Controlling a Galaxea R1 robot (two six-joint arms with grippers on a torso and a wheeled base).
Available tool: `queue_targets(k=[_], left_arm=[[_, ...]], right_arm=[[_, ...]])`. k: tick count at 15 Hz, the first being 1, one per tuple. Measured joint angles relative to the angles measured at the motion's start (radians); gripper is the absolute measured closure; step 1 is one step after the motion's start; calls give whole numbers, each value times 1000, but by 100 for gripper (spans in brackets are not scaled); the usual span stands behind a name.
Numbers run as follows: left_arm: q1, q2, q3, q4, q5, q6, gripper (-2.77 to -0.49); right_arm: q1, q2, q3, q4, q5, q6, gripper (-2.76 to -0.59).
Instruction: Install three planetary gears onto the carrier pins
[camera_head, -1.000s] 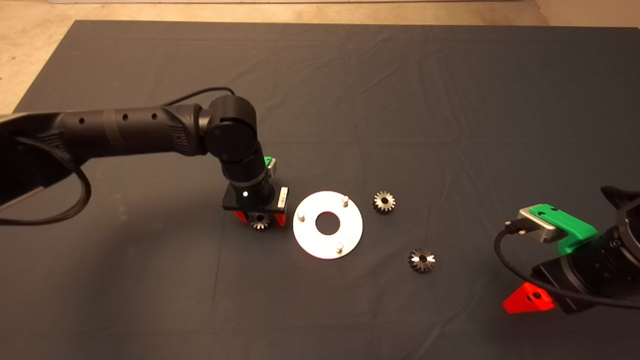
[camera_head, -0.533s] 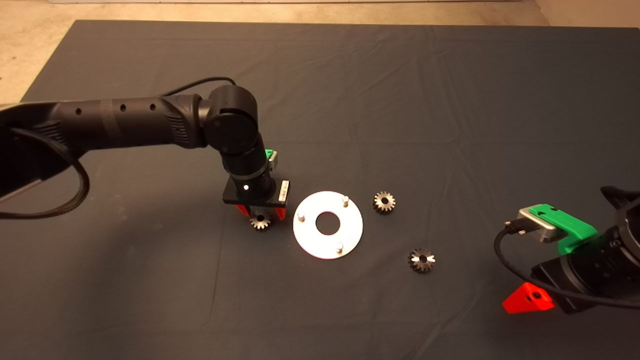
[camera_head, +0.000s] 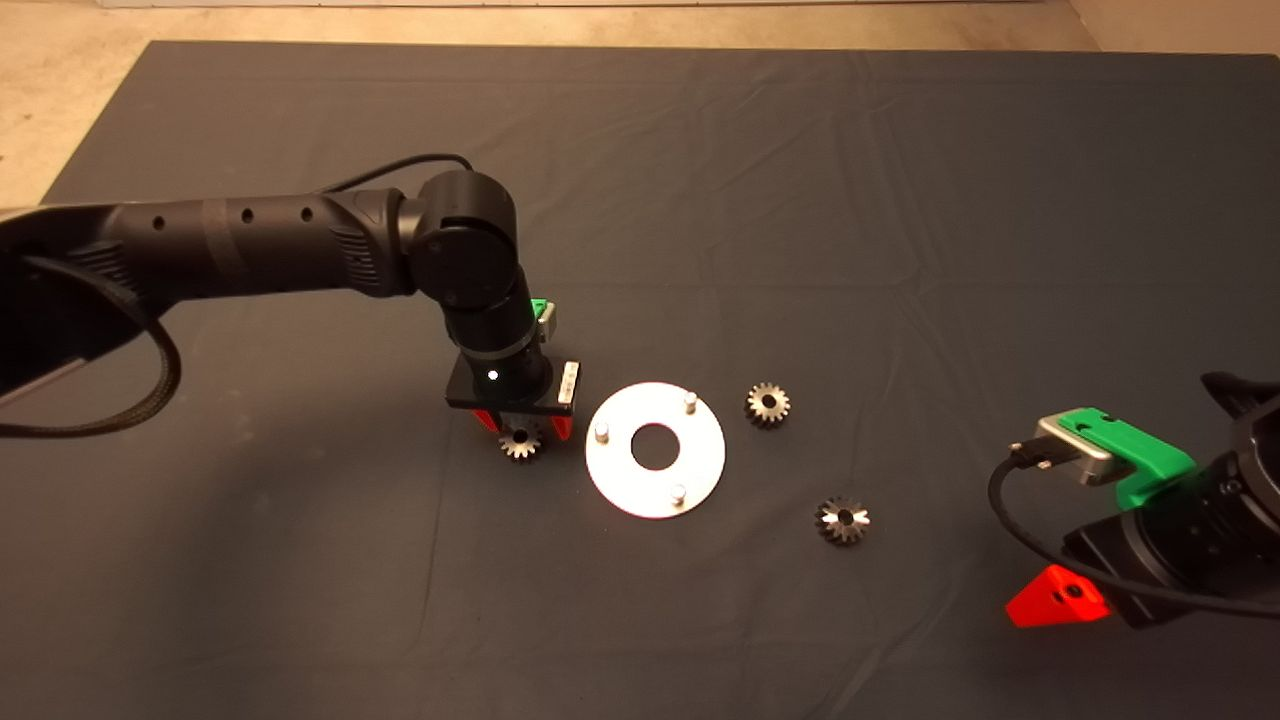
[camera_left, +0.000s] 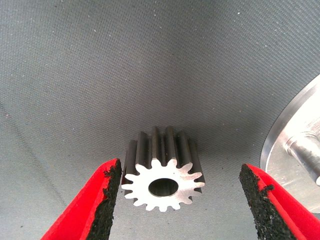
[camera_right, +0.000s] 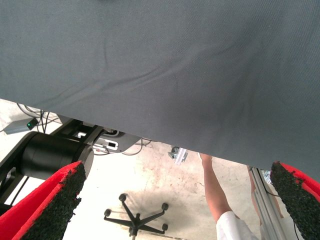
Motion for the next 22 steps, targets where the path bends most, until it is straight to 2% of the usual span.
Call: queue_targets(k=[3,5,6,22], left_arm=[[0,0,0,0,6,0,-166],[0,0,0,0,30,0,-166],[0,0,-2,0,33,0,-166],[6,0,-16,0,33,-1,-166]], right_arm=[[0,0,0,0,0,0,-275],[0,0,0,0,0,0,-275],[0,0,0,0,0,0,-275],[0,0,0,0,0,0,-275]])
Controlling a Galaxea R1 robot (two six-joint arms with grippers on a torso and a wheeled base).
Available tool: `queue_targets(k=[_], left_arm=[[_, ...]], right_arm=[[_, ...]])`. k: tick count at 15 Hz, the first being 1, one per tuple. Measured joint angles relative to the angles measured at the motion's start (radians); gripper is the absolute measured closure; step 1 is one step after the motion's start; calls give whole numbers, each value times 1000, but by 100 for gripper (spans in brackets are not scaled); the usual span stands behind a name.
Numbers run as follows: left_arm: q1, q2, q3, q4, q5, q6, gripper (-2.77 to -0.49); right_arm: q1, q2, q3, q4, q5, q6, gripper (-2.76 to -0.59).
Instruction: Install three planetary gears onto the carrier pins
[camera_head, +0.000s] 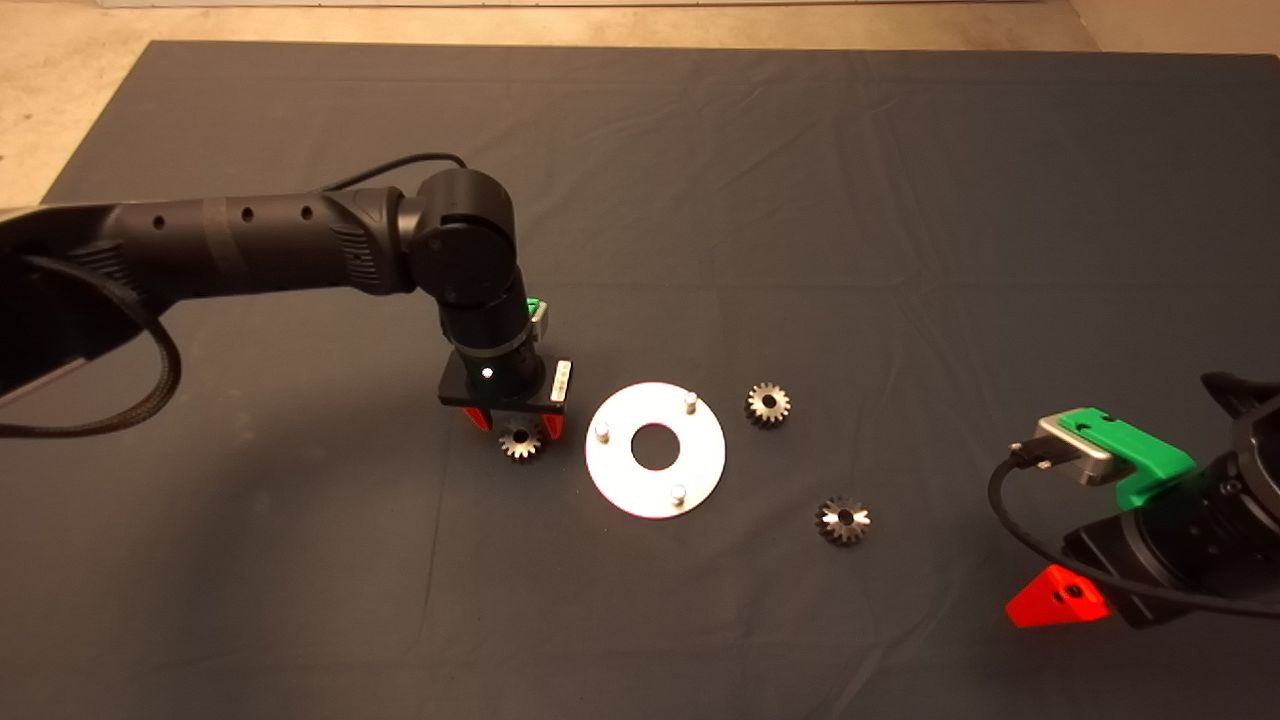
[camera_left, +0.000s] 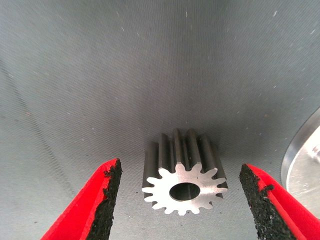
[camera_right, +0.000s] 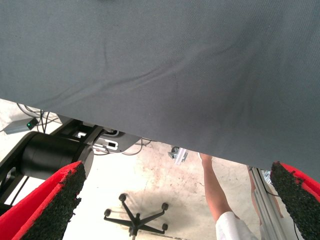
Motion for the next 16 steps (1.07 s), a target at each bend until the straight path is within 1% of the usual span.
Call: queue_targets(k=[13,16], left_arm=[[3,5,0,0,0,-3,-166],[10,1,9,0,1,-7,-166]], right_arm=[[0,0,1,0,0,0,-275],[0,0,1,0,0,0,-275]])
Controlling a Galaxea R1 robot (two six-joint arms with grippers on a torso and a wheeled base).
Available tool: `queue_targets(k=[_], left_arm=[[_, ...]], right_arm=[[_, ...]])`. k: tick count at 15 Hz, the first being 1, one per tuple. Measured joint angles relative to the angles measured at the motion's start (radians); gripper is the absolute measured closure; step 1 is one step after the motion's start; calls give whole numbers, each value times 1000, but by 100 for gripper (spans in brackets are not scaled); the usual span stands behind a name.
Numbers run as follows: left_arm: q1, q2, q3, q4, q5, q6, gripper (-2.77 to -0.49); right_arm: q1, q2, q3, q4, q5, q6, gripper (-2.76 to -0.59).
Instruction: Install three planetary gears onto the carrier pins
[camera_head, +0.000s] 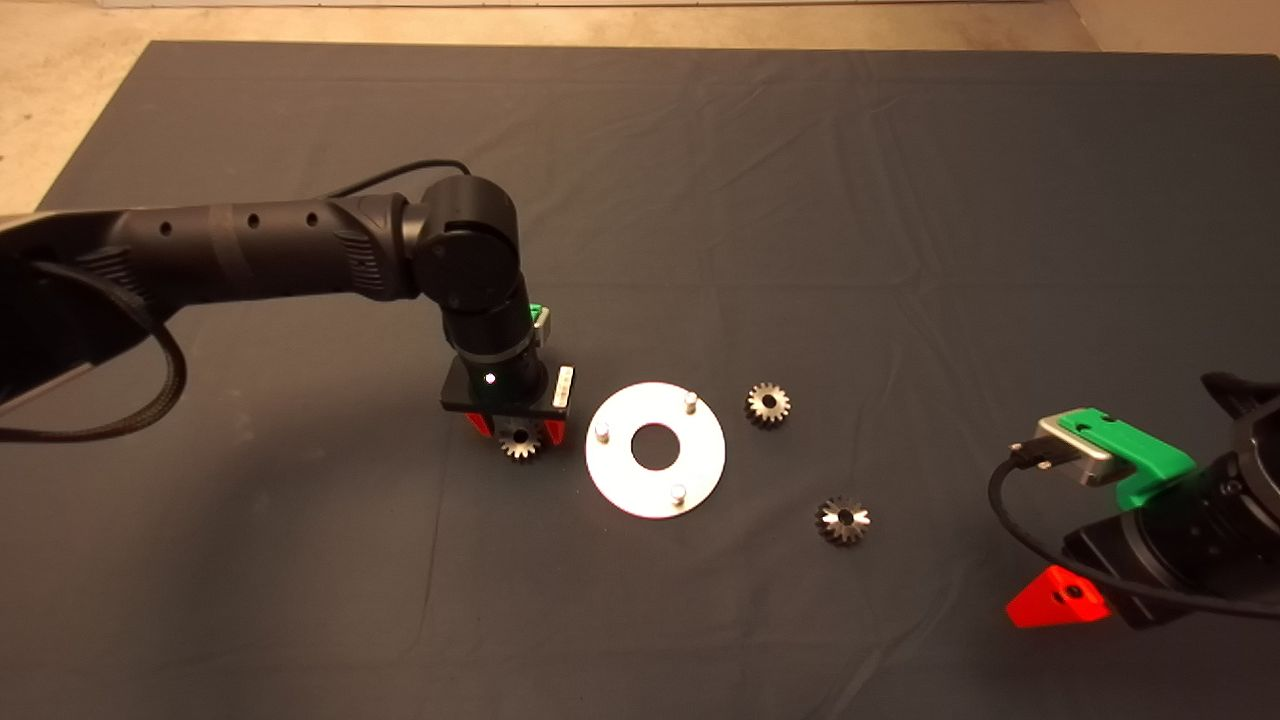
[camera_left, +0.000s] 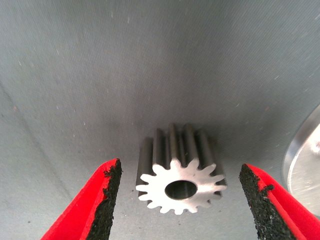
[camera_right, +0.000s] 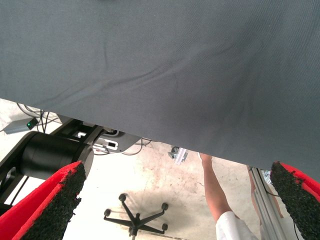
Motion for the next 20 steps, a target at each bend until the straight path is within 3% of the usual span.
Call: queue_targets(k=[5,15,20], left_arm=[[3,-1,4,0,2,-1,-166],[11,4,5,1,4,-1,-122],[22,4,5,0,5,-1,-122]], right_arm=[[0,0,1,2,0,0,-275],[0,0,1,3,0,0,-275],[0,0,1,3,0,0,-275]])
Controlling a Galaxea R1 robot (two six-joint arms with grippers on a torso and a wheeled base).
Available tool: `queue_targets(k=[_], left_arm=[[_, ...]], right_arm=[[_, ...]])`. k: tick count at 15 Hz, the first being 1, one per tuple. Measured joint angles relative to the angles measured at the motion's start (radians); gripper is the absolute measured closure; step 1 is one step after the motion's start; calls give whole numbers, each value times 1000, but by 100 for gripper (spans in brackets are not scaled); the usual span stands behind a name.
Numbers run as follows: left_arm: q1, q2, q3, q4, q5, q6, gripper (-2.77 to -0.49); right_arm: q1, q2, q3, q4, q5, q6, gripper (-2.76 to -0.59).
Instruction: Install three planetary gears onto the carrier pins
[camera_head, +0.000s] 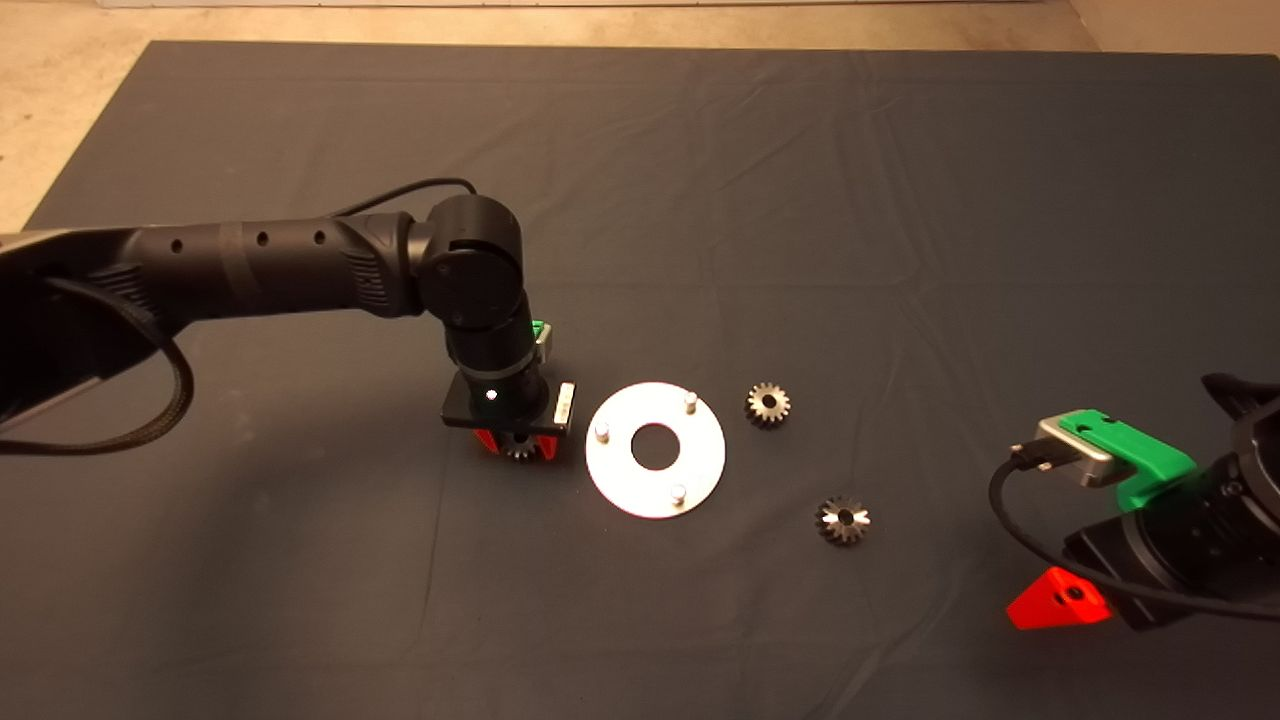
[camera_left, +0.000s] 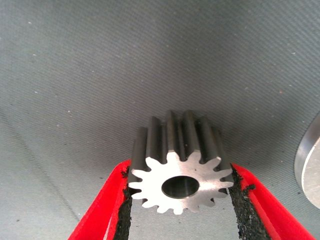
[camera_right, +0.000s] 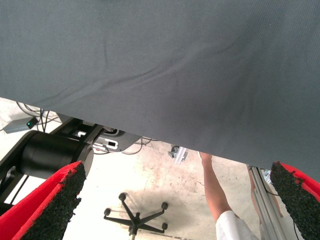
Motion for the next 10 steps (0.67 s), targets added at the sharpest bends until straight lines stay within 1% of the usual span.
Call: queue_targets(k=[10], left_arm=[[0,-1,0,0,-1,3,-122]], right_arm=[[0,0,0,0,0,0,-275]])
